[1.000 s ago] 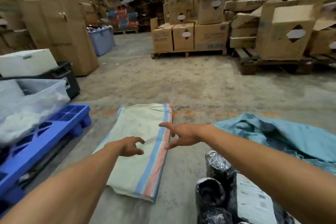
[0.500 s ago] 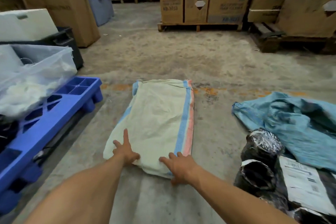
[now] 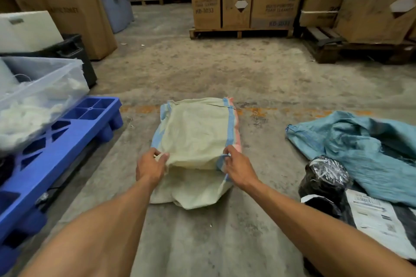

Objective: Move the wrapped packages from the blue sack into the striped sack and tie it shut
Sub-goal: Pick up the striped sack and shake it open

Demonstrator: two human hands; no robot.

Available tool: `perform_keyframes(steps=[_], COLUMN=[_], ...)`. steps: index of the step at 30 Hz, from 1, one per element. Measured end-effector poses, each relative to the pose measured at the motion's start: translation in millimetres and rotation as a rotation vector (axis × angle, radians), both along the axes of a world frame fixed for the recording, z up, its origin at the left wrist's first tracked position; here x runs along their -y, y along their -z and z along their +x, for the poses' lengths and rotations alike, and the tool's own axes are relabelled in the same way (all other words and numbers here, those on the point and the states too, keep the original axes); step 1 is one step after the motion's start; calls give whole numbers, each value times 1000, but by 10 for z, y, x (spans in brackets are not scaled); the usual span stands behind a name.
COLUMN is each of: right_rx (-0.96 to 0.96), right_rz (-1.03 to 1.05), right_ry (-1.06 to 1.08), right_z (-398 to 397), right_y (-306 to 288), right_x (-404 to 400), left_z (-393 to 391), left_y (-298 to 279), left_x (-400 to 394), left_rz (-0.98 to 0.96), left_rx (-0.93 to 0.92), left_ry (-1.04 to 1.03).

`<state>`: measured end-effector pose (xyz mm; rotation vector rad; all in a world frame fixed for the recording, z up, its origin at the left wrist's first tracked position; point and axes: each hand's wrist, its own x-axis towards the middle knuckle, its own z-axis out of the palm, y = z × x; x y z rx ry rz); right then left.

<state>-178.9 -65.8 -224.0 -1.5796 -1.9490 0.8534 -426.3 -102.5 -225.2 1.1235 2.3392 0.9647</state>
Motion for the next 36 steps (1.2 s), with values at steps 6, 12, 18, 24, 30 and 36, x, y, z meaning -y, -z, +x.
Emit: perform_keyframes(steps=[6,12,18,24,30,36], right_rx=[-203,-709,-469,8,-2,-180], right_rz=[126,-4,75,433,671,118], right_ry=[306,254,-189,-324,-176,-174], right_z=[195,377,750,592,102,-204], right_y=[-956,-1675,-2237,-2156,-2141,-1947], right_x=[-652,-1034,-814,-435,-51,-33], left_z=[293,453,786,823,749,317], left_y=[-1078,-1879,-3216,-4016,-4231,-4372], left_x=[-60,-252,-658,-702,-493,-275], left_rz=[173,14,397,556,574,614], left_rx=[13,-260,315,508,674,673], left_ry=[310,289,-30,-129,-98,-45])
